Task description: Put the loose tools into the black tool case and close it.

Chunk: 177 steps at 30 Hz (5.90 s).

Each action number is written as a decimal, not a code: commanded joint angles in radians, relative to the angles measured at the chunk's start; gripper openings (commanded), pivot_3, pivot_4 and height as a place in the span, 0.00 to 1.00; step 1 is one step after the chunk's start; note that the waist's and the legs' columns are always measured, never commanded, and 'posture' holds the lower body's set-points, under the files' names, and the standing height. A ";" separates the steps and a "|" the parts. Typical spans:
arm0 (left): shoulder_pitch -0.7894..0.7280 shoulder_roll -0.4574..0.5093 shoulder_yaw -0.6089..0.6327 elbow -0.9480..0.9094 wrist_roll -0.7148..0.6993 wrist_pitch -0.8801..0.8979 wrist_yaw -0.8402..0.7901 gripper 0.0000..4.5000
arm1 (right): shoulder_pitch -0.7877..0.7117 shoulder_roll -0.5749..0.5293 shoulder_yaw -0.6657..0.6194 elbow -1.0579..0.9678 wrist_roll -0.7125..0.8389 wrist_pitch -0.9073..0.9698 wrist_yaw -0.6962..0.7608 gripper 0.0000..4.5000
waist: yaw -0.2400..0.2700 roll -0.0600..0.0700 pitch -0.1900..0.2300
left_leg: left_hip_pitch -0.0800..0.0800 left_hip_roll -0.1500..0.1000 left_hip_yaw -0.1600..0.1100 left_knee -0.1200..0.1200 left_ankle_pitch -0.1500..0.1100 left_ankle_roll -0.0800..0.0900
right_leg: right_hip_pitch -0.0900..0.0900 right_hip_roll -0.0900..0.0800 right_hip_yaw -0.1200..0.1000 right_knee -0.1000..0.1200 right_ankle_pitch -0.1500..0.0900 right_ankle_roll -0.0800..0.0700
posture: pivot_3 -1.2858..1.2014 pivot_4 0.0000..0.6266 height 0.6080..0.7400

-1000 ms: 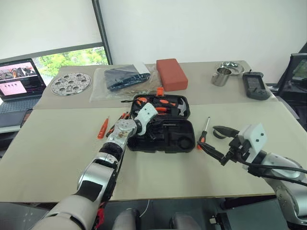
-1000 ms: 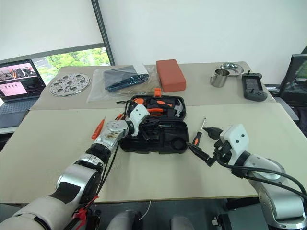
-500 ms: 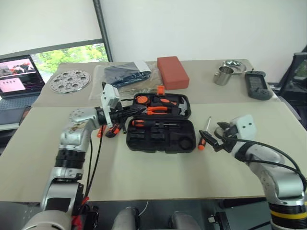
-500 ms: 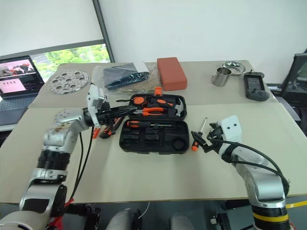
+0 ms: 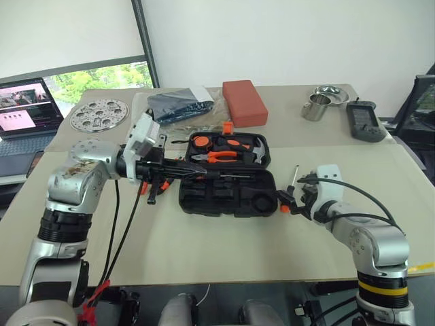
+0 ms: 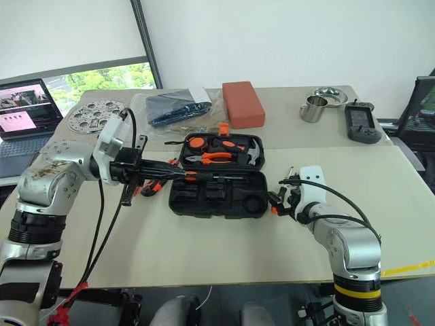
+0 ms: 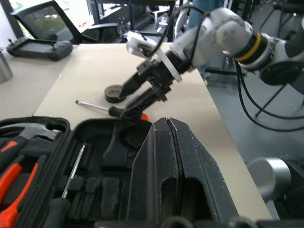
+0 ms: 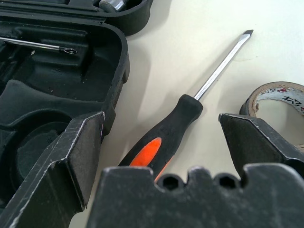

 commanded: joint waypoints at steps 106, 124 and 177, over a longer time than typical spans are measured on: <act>0.212 0.302 0.144 -0.150 -0.025 0.066 0.093 1.00 | -0.644 -0.182 0.295 0.985 -0.269 -1.117 1.130 0.93 | -0.003 0.002 0.012 | 0.006 0.008 0.006 0.001 -0.001 0.001 | 0.000 0.000 0.000 0.003 0.000 -0.002 | 0.52 0.24 1.00; 0.208 0.303 0.129 -0.135 -0.008 0.056 0.087 1.00 | -0.571 -0.039 0.350 0.995 -0.310 -1.141 1.022 0.01 | -0.003 0.003 0.012 | 0.005 0.008 0.008 0.001 -0.001 0.001 | -0.001 0.001 0.000 0.004 0.000 -0.002 | 0.52 0.24 1.00; 0.424 0.134 0.273 -0.194 0.111 0.055 0.548 1.00 | -0.533 -0.020 0.243 0.722 -0.145 -0.913 1.001 0.47 | -0.005 0.003 0.014 | 0.012 0.011 0.007 -0.001 -0.002 0.000 | 0.006 0.000 -0.001 0.005 0.000 -0.003 | 0.52 0.24 1.00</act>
